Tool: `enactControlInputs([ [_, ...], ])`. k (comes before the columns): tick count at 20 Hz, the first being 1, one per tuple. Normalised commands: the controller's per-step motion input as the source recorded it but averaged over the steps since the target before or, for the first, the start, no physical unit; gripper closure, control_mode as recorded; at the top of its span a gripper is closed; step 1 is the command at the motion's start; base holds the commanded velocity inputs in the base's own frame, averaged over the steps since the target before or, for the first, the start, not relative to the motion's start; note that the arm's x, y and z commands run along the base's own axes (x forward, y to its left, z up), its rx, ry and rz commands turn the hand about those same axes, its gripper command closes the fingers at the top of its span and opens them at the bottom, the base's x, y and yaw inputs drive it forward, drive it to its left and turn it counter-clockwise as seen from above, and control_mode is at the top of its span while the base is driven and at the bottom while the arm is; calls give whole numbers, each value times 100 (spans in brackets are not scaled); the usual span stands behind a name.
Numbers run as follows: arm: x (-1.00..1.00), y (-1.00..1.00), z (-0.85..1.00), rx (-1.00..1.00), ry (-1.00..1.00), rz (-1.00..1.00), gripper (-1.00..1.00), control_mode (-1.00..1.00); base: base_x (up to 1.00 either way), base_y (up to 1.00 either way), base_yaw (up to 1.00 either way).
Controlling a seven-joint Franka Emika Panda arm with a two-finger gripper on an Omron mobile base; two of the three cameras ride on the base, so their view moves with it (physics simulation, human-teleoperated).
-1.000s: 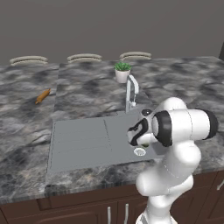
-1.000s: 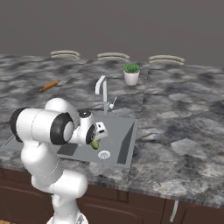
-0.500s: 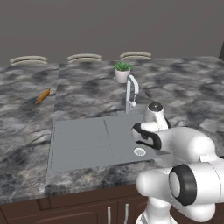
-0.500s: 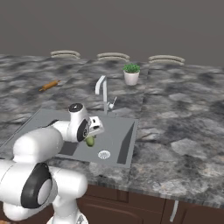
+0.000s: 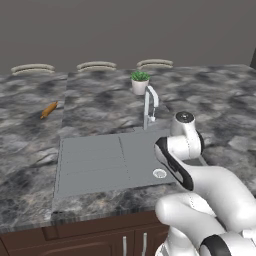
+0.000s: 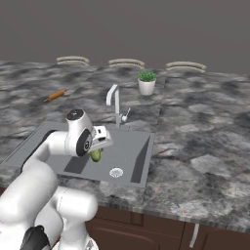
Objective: Turn on the sink faucet. Then move the cucumber from the counter to the sink. Turn off the sink. Move the vegetable from the sink to the pot next to the stove. Finally move the pot to the front center burner.
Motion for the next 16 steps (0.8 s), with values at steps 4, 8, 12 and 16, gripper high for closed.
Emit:
enactControlInputs([
  [4, 0, 1, 2, -2, 0, 0, 100, -100, 0, 0, 0],
  [8, 0, 0, 0, 0, 0, 0, 100, -100, 0, 0, 0],
  [12, -6, -13, 1, 0, -1, -9, 100, -100, 0, 0, 0],
  [16, 0, 0, 0, 0, 0, 0, 100, 100, -3, -17, -35],
])
